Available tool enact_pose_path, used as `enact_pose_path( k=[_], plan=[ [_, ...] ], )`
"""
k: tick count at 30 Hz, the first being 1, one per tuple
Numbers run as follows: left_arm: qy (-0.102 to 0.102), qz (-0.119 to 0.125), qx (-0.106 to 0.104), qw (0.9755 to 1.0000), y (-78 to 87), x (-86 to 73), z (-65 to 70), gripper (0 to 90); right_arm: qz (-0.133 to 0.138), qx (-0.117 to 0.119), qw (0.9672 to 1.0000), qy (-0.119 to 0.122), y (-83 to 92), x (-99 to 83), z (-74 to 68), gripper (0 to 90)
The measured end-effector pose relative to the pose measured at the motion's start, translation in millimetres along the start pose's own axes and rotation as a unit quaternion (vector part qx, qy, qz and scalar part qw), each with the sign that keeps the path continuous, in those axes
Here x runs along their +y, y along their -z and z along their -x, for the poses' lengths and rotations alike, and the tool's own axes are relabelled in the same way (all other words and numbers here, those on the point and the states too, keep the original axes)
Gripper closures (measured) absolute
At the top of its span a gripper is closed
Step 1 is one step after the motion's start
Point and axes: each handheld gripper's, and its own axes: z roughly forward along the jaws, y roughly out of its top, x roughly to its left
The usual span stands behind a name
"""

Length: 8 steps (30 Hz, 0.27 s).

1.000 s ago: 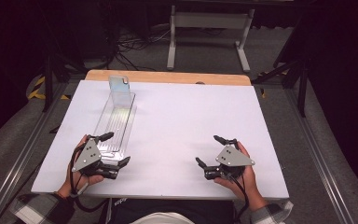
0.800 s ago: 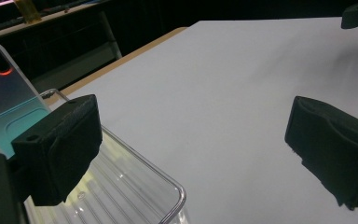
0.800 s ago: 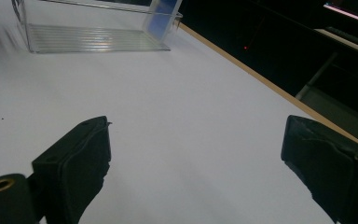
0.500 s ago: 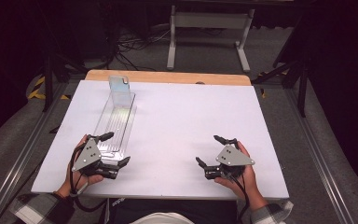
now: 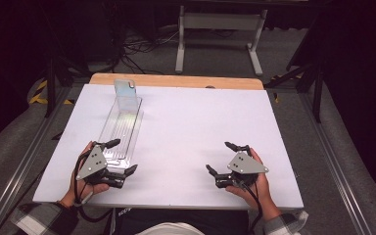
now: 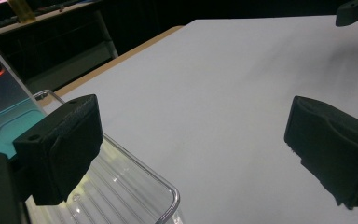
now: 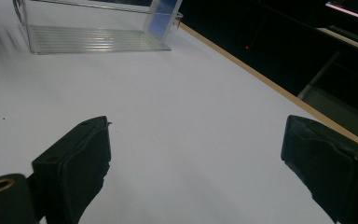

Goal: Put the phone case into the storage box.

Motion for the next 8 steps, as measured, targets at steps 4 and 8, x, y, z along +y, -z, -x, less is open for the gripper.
enact_pose_path(
  k=[4,8],
  plan=[
    [0.004,0.0,-0.003,1.0,0.1,0.2,0.5,4.8,0.0,0.0,1.0,0.001,0.2,0.1,-0.4,8.6],
    [0.003,0.001,-0.001,1.0,-0.7,1.1,0.2,4.8,-0.002,0.004,1.0,0.0,-0.5,0.2,-0.1,8.6]
  ],
)
